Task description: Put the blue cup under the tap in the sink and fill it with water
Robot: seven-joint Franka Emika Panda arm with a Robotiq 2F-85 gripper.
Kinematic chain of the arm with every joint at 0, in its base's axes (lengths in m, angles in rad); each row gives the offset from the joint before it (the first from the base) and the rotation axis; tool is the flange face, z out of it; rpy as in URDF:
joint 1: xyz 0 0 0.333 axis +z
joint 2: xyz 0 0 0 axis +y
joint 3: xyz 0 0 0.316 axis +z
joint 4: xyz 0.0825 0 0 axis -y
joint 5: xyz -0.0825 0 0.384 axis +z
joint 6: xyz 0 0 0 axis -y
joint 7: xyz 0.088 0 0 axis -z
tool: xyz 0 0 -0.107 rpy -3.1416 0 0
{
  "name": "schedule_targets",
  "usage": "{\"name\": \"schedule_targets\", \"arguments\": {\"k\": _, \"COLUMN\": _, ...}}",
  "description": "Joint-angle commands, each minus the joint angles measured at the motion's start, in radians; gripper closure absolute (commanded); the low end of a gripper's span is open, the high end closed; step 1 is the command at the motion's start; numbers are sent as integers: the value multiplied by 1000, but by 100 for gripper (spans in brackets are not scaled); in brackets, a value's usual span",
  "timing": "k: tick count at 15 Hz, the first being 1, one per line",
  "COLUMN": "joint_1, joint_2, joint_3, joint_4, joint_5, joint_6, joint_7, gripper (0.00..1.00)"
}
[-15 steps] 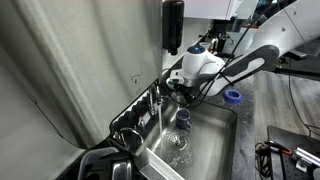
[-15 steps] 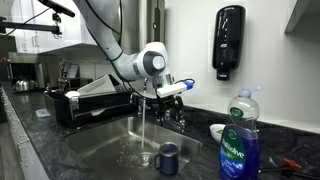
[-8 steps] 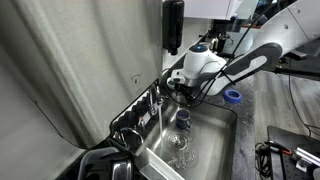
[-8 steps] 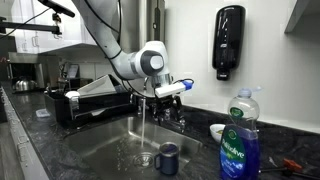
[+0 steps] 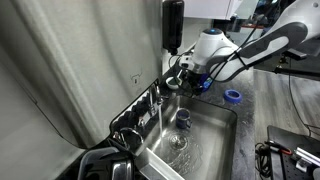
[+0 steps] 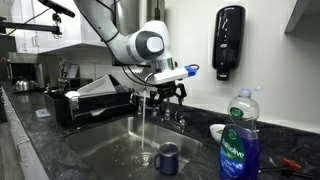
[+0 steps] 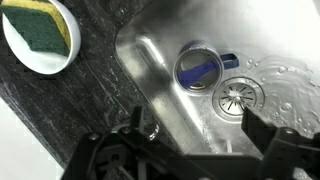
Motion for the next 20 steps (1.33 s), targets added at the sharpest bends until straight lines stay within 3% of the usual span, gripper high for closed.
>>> {"name": "schedule_targets", "arguments": {"k": 1, "joint_1": 7, "joint_2": -138, "joint_3": -25, "joint_4": -103, "joint_5": 22, "joint_6": -48, "joint_7": 65, "gripper": 0}}
{"name": "schedule_targets", "arguments": {"k": 6, "joint_1": 24, "joint_2": -244, "joint_3": -34, "joint_4": -130, "joint_5": 70, "joint_6": -225, "joint_7": 163, "gripper": 0}}
{"name": "schedule_targets", "arguments": {"k": 11, "joint_1": 39, "joint_2": -264, "joint_3": -33, "joint_4": -61, "joint_5": 208, "joint_6": -485, "joint_7": 113, "gripper": 0}}
{"name": "schedule_targets", "arguments": {"k": 15, "joint_1": 48, "joint_2": -210, "joint_3": -34, "joint_4": 27, "joint_5": 314, "joint_6": -634, "joint_7": 64, "gripper": 0}}
{"name": "schedule_targets", "arguments": {"k": 20, "joint_1": 55, "joint_2": -92, "joint_3": -26, "joint_4": 145, "joint_5": 376, "joint_6": -679, "joint_7": 103, "gripper": 0}}
